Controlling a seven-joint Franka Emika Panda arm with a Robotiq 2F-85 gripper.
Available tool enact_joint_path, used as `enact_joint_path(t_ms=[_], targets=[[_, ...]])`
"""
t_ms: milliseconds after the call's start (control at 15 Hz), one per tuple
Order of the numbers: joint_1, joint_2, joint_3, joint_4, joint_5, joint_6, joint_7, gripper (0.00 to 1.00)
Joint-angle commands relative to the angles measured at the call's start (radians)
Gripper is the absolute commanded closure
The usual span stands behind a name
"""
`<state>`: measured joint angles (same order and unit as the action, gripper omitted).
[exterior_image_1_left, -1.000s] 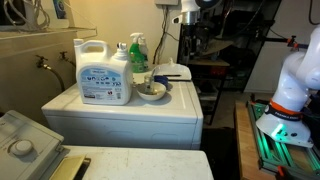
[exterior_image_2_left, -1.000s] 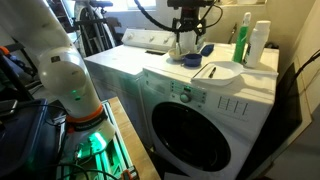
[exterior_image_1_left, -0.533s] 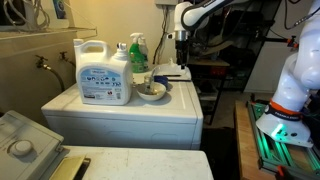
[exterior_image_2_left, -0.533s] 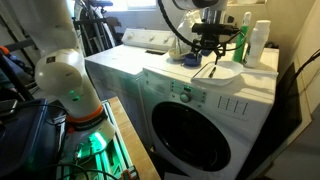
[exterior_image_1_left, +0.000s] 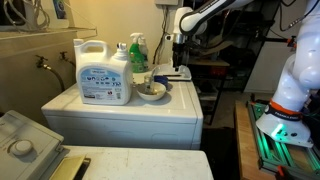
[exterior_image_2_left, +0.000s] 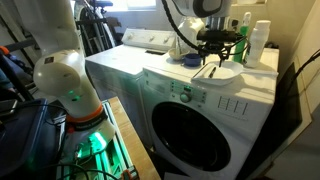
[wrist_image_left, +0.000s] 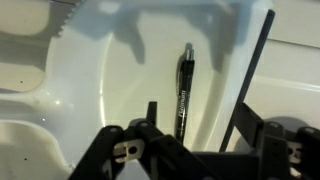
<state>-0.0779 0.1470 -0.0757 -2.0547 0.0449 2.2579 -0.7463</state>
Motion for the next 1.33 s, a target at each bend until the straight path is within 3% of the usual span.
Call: enact_joint_path(t_ms=[0, 67, 267, 333, 400, 467, 733, 1067, 1267], targets=[[-0.024, 0.016, 0.009, -0.034, -0.001, 0.056, -0.022, 0.28], [-0.028, 0.020, 0.008, -0.042, -0.004, 0.066, -0.020, 0.28], [-0.039, 0.030, 0.009, -0.060, 0.001, 0.077, -0.023, 0.39], [-0.041, 0.035, 0.011, -0.064, 0.002, 0.079, -0.023, 0.51], [-0.043, 0.038, 0.012, -0.069, 0.001, 0.083, -0.023, 0.52], [-0.044, 0.041, 0.012, -0.074, 0.002, 0.087, -0.023, 0.66], [-0.045, 0.040, 0.016, -0.075, 0.002, 0.087, -0.022, 0.98], [-0.028, -0.051, 0.021, -0.076, -0.044, 0.072, -0.013, 0.95], [0.031, -0.161, 0.028, -0.017, -0.296, -0.111, 0.092, 0.95]])
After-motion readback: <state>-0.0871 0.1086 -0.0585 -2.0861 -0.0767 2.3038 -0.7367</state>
